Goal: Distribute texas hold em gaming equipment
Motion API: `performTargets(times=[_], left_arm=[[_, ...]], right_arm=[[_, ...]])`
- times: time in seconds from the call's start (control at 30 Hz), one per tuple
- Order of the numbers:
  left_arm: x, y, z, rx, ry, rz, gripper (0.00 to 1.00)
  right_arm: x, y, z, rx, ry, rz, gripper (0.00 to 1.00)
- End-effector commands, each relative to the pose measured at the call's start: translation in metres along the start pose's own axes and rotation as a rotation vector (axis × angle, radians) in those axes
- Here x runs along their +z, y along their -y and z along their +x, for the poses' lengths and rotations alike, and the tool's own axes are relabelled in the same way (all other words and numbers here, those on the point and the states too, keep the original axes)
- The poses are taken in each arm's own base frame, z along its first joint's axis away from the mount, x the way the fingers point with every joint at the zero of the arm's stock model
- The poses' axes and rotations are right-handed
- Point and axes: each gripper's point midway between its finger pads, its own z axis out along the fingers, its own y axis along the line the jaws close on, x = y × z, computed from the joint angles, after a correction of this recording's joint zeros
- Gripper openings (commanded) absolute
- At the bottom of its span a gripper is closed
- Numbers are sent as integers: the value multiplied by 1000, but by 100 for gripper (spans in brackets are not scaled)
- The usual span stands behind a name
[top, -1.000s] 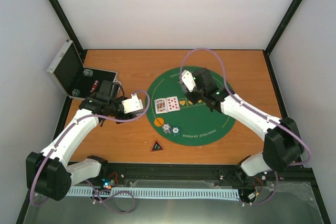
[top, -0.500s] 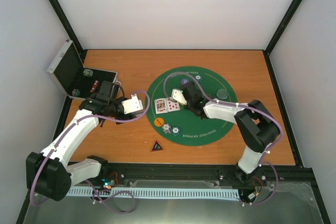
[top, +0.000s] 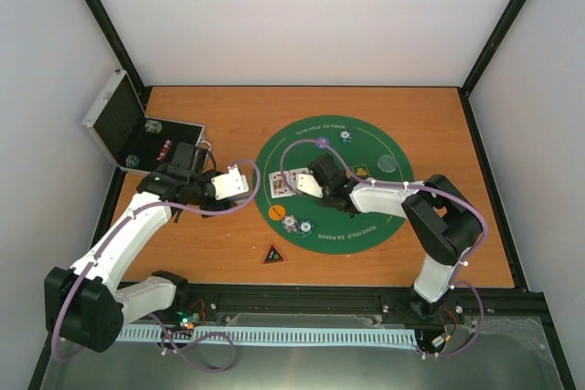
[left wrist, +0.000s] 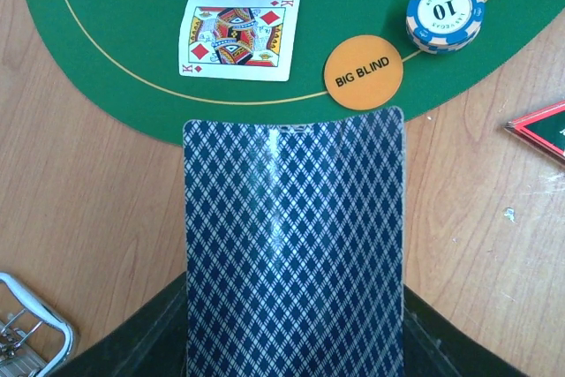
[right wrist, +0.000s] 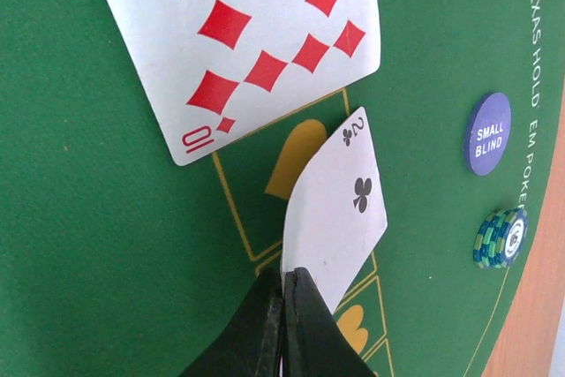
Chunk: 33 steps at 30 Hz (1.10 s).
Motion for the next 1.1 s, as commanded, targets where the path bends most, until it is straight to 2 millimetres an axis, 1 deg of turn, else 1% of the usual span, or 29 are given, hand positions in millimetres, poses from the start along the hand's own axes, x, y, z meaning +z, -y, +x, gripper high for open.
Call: performTargets(times=[0.0,0.3,0.57,0.8,1.07], left_arm=[[-6,-5,-8,20,34,-27,48],[-5,-4,-5,20,22,-29,48],[-4,-4,-4,19,17,-28,48],[-4,-4,-4,20,17,-27,48],[-3,-4,-4,18,19,-24,48]], right_arm=[[3,2,-1,17,-5,-9,3],[17,-1,-5,-14,0,-23,3],[24,-1,-5,-21,-1,-32,3],[26,-6,-6,-32,6,-54,3],[22,-13,-6,-19,22,-80,3]])
